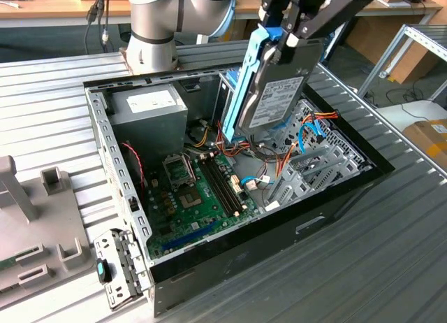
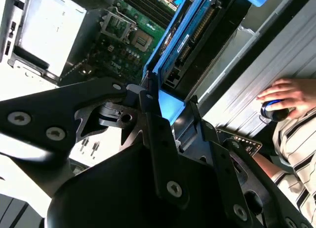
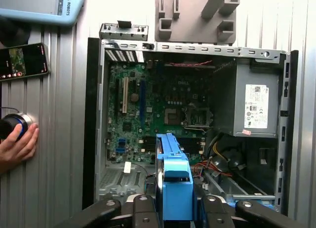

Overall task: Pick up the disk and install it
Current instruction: 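Pick up the disk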

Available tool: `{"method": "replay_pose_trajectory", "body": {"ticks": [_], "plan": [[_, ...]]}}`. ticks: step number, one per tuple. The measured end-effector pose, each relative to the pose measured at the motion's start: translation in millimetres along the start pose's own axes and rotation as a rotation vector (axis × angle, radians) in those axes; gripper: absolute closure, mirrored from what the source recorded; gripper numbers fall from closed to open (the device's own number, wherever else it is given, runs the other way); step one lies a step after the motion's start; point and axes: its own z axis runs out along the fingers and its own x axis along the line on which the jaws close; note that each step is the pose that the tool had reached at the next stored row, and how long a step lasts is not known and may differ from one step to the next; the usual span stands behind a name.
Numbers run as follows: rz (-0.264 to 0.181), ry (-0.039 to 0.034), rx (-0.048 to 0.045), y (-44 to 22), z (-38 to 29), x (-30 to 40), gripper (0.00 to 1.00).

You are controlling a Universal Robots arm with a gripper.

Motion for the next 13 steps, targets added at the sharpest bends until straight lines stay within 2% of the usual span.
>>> {"method": "replay_pose_trajectory", "body": {"ticks": [2, 5, 10, 13], "plan": [[0.0, 0.0001, 0.0, -0.4, -0.2, 6.1, 0.64], [0.0, -0.0002, 0.0001, -2.1, -0.1, 6.2, 0.64], [0.0, 0.0001, 0.0, -22.4, 0.0, 6.8, 0.64], [0.0, 0.0, 0.0, -40.3, 0.1, 7.3, 0.64]]}}
